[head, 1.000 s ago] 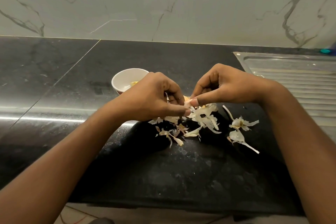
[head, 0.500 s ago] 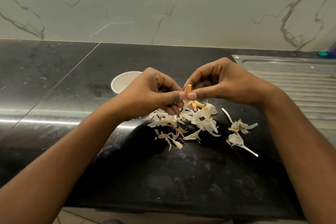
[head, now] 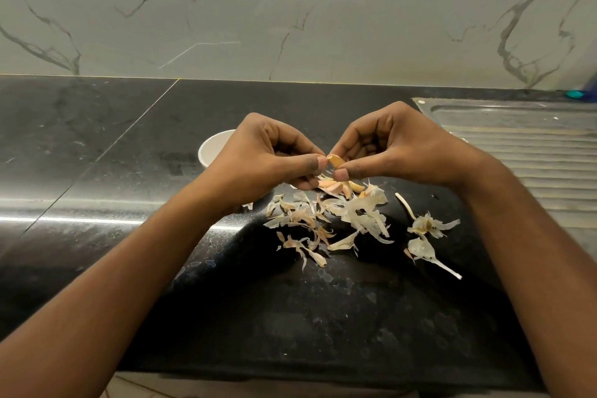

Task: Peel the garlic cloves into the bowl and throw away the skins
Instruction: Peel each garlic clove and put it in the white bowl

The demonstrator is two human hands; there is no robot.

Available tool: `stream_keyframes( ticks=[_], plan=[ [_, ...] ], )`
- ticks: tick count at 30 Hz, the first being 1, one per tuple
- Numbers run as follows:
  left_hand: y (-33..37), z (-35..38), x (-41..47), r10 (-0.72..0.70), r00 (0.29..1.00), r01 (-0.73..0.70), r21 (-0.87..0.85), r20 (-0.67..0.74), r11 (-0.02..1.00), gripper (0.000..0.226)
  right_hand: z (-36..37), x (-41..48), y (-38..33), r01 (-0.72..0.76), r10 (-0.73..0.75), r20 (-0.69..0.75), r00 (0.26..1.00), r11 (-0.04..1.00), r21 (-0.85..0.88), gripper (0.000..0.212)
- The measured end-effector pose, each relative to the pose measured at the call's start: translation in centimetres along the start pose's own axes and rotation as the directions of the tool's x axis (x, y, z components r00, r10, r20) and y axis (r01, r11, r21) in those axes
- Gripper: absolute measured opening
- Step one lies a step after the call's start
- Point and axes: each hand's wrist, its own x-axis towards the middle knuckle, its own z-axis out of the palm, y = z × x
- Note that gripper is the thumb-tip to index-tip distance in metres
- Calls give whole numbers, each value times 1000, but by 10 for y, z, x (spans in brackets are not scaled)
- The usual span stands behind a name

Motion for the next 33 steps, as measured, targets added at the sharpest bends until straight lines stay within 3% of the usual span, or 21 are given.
stream_keyframes(
  ticks=[9, 17, 20, 33],
  plan=[
    [1, 6, 0, -230, 966, 258, -355, 121, 899, 24, 0, 2, 2, 49, -50, -23, 998, 998, -37, 25],
    [0, 11, 0, -237, 971, 222, -382, 6, 897, 7, 8, 4, -3, 165, -170, -33, 985, 978, -126, 22],
    [-1, 18, -1, -222, 974, 193, -386, -32, 902, 10, 8, 5, -3, 186, -193, -44, 980, 973, -141, 22],
    [4, 20, -1, -209, 975, 169, -358, -76, 918, 11, 2, 1, -1, 152, -145, -110, 983, 986, 64, 29]
  ],
)
